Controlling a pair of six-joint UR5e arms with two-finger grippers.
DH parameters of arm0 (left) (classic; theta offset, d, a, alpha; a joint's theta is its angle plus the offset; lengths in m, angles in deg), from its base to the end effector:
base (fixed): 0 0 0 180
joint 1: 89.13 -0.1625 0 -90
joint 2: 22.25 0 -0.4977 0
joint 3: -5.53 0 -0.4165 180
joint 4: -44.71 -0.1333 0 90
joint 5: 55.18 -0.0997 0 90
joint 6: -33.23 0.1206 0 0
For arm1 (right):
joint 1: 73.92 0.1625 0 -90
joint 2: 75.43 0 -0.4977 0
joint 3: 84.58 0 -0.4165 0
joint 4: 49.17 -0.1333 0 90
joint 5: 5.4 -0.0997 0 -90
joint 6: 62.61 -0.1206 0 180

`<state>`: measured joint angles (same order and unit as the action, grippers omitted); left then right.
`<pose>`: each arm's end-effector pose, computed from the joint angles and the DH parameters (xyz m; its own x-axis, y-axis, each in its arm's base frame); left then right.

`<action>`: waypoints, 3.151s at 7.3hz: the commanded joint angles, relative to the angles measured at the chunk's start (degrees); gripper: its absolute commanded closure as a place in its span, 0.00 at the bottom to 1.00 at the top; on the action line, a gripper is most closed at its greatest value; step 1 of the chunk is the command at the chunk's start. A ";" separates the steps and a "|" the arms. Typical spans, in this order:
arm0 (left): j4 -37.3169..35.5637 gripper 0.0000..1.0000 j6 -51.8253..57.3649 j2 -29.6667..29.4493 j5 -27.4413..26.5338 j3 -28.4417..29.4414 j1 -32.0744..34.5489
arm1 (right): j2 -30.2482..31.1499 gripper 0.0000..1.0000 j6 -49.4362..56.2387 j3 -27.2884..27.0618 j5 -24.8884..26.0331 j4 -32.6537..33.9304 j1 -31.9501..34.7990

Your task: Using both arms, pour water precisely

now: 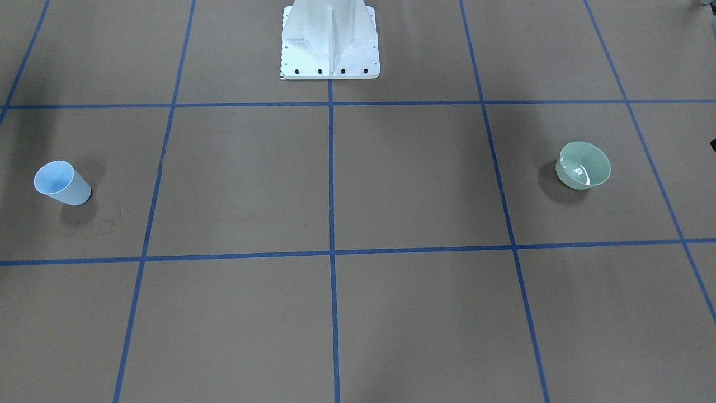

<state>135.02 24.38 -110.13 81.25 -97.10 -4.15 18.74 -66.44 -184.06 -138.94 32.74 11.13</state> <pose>-0.0016 -0.5067 0.6468 0.6799 0.0429 -0.7321 0.0189 0.9969 0.0760 0.0073 -0.4983 0.6823 0.7124 -0.1564 0.6841 0.0364 0.9818 0.1865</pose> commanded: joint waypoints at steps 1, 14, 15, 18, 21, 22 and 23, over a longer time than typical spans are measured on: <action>0.21 0.00 0.06 5.08 2.35 -3.98 0.10 | -0.55 0.00 -0.04 -0.36 0.30 2.87 0.03; 0.30 0.00 -3.98 3.16 1.91 -3.02 2.39 | -1.88 0.00 1.19 -2.74 0.03 9.66 1.70; 0.04 0.00 -4.16 2.90 2.09 -3.02 2.30 | -1.71 0.00 1.19 -2.65 0.04 9.66 1.70; -0.31 0.00 -4.42 3.68 2.09 -4.15 2.39 | -0.56 0.00 0.92 -2.56 -1.01 8.87 1.70; 0.30 0.00 -4.42 3.16 2.18 -3.46 2.30 | -0.30 0.00 1.01 -2.65 -0.50 6.96 0.92; 0.13 0.00 -4.42 3.16 2.09 -3.81 2.30 | 0.92 0.00 0.92 -1.87 -0.40 3.37 0.82; 0.30 0.00 -4.25 3.24 1.92 -3.64 2.21 | 1.19 0.00 1.01 -2.56 -1.10 3.34 0.82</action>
<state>135.23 20.00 -106.94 83.33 -100.75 -1.88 19.26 -65.46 -186.37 -139.60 37.57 12.07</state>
